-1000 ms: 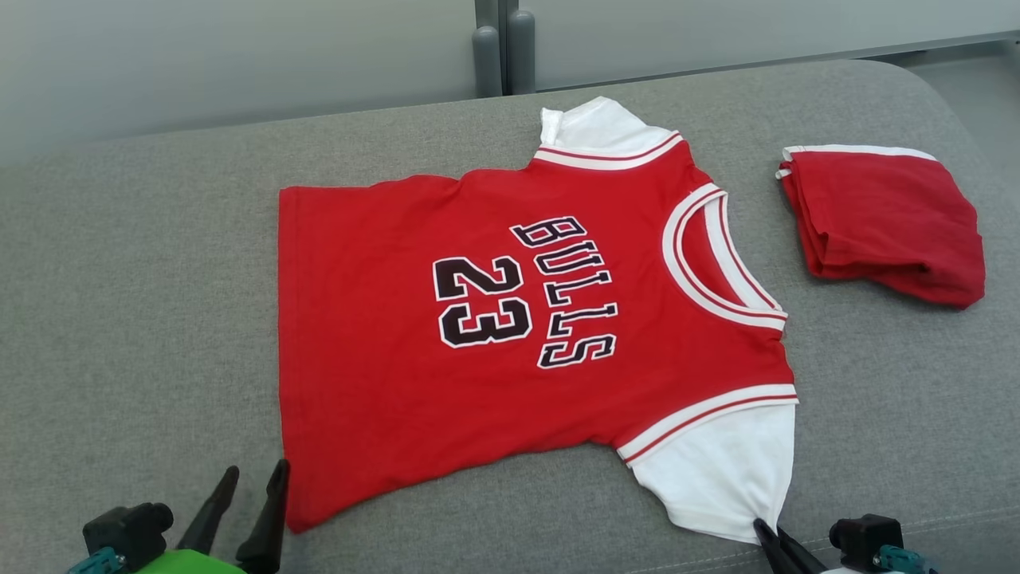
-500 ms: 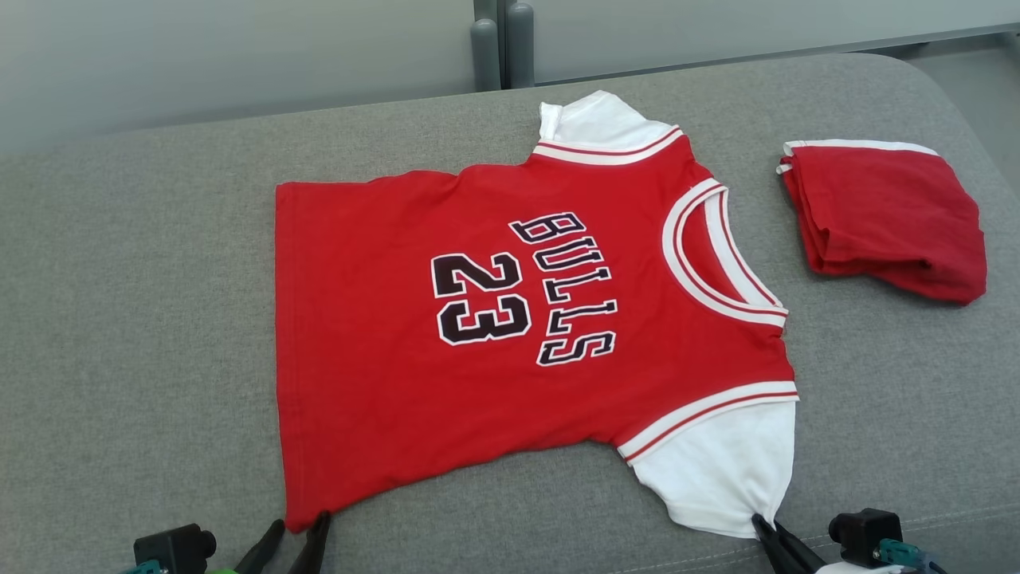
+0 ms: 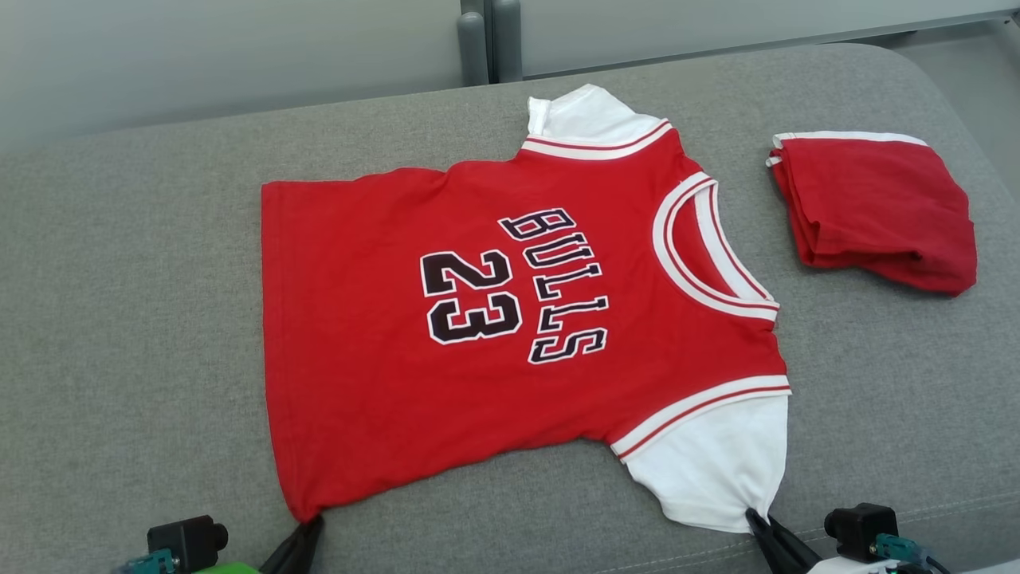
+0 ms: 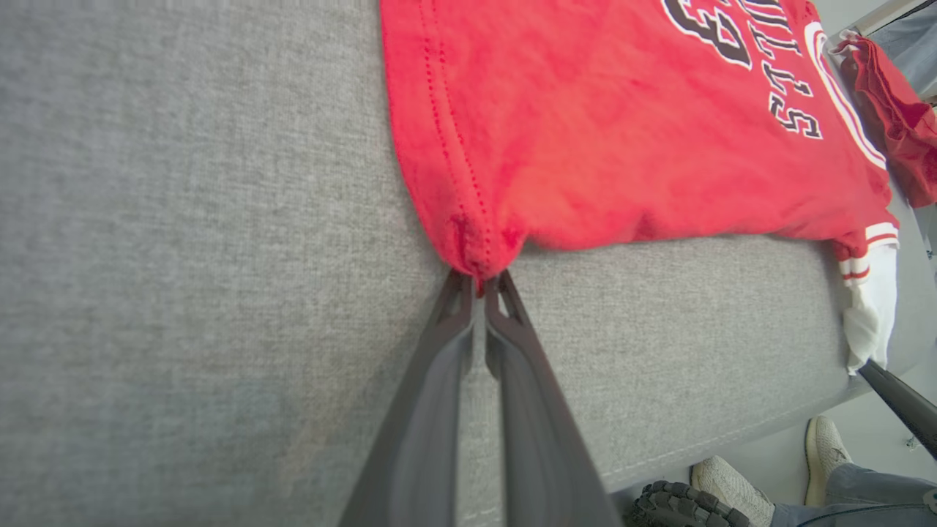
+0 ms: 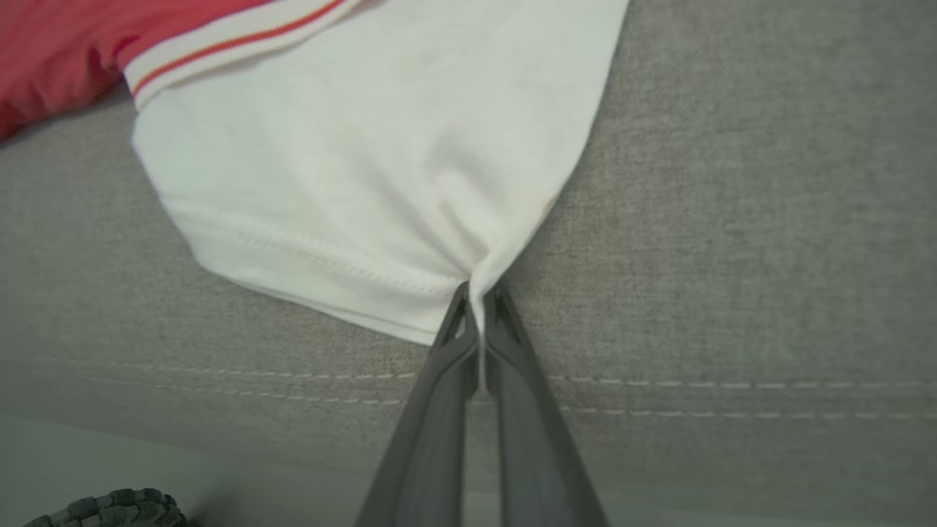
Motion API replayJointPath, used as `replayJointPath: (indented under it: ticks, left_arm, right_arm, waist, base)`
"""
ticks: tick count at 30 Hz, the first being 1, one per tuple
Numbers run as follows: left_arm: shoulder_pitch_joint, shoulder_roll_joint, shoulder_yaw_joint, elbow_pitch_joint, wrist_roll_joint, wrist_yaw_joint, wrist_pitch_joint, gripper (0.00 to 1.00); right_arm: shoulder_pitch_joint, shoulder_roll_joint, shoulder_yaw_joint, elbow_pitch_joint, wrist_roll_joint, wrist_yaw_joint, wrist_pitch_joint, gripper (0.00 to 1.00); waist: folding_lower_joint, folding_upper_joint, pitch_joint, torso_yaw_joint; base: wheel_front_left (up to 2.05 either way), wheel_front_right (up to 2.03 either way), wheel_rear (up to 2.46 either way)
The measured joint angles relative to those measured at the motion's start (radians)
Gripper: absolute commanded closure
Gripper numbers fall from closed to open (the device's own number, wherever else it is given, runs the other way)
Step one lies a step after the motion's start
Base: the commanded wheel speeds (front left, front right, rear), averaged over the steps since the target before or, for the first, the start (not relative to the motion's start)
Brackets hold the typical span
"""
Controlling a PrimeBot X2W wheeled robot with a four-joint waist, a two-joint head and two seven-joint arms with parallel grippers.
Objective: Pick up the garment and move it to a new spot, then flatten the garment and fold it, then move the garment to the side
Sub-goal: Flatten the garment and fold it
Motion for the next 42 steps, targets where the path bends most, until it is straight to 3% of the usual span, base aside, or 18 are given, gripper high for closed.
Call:
replayJointPath:
  ticks: [10, 20, 26, 34, 42]
  left_arm:
    - [-0.014, 0.033, 0.02, -0.061, -0.038, -0.001, 0.041, 1.0]
    - [-0.01, 0.091, 0.053, -0.148, -0.056, -0.001, 0.085, 1.0]
    - [0.024, 0.11, 0.036, -0.214, -0.08, -0.001, 0.136, 1.0]
    - [0.053, 0.199, 0.025, -0.322, -0.08, 0.02, 0.247, 1.0]
    - [0.04, 0.304, 0.05, -0.439, -0.095, 0.045, 0.373, 1.0]
  right_arm:
    - [0.01, -0.001, -0.017, -0.049, 0.084, 0.022, 0.01, 1.0]
    - [0.003, -0.076, -0.074, -0.201, 0.19, 0.022, 0.025, 1.0]
    - [0.016, -0.086, -0.072, -0.314, 0.279, 0.022, 0.069, 1.0]
    - [0.062, -0.127, -0.048, -0.518, 0.439, 0.022, 0.133, 1.0]
    - [0.008, -0.24, -0.126, -0.67, 0.556, 0.022, 0.22, 1.0]
  waist:
    - [0.0, 0.0, 0.007, -0.005]
    - [0.0, 0.0001, 0.009, -0.025]
    - [0.0, 0.0, 0.006, -0.028]
    - [0.0, 0.0, 0.026, -0.018]
    - [0.0, 0.0, 0.091, -0.012]
  base:
    - [0.0, 0.0, 0.0]
    - [0.0, 0.0, 0.0]
    - [0.0, 0.0, 0.0]
    - [0.0, 0.0, 0.0]
    - [0.0, 0.0, 0.0]
